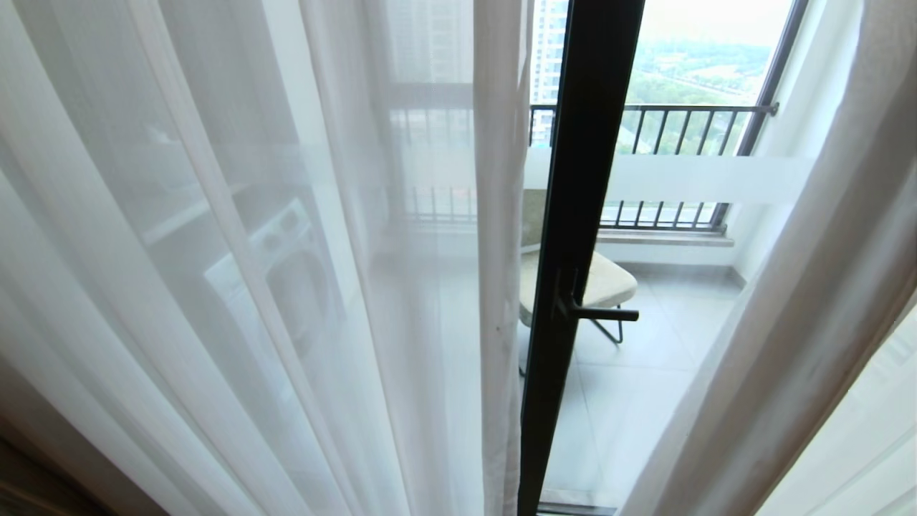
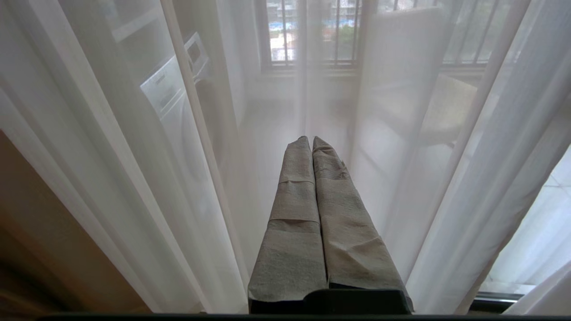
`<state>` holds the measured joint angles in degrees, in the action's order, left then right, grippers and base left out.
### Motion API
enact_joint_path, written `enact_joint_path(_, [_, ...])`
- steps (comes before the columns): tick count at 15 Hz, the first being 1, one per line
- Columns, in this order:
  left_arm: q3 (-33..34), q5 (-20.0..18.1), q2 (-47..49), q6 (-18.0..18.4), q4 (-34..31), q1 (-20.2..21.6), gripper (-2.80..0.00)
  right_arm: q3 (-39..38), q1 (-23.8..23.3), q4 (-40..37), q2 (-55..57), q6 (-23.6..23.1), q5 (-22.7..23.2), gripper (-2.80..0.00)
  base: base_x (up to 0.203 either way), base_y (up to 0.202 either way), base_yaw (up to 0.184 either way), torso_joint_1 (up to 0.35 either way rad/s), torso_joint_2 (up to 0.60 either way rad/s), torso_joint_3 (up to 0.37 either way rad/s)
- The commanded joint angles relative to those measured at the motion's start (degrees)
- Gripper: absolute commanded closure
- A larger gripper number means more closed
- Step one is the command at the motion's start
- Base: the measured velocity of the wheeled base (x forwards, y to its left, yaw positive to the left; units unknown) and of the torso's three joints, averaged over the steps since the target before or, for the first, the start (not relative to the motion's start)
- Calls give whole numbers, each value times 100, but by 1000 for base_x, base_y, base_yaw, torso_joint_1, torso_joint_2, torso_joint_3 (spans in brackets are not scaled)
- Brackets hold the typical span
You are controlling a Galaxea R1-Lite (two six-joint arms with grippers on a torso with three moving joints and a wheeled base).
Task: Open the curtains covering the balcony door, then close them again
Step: Pull the inner curtains open on both sides
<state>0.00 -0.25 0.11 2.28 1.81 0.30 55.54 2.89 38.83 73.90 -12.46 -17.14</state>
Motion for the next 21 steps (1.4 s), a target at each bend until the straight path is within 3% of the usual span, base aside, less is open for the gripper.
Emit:
enact_joint_path(1, [0,-2,-2,1,3,5,0,-78,-8,92,-42,-11,-9,0,0,0,0,0,0,0])
enact_joint_path(13, [0,-2,-2,-5,3,5,0,-148,-51,143,-121,23,-9,0,0,0,0,0,0,0])
enact_joint_path(21, [0,-2,-2,-8,3,5,0,-527,-104,151,-262,472,-9,0,0,0,0,0,0,0])
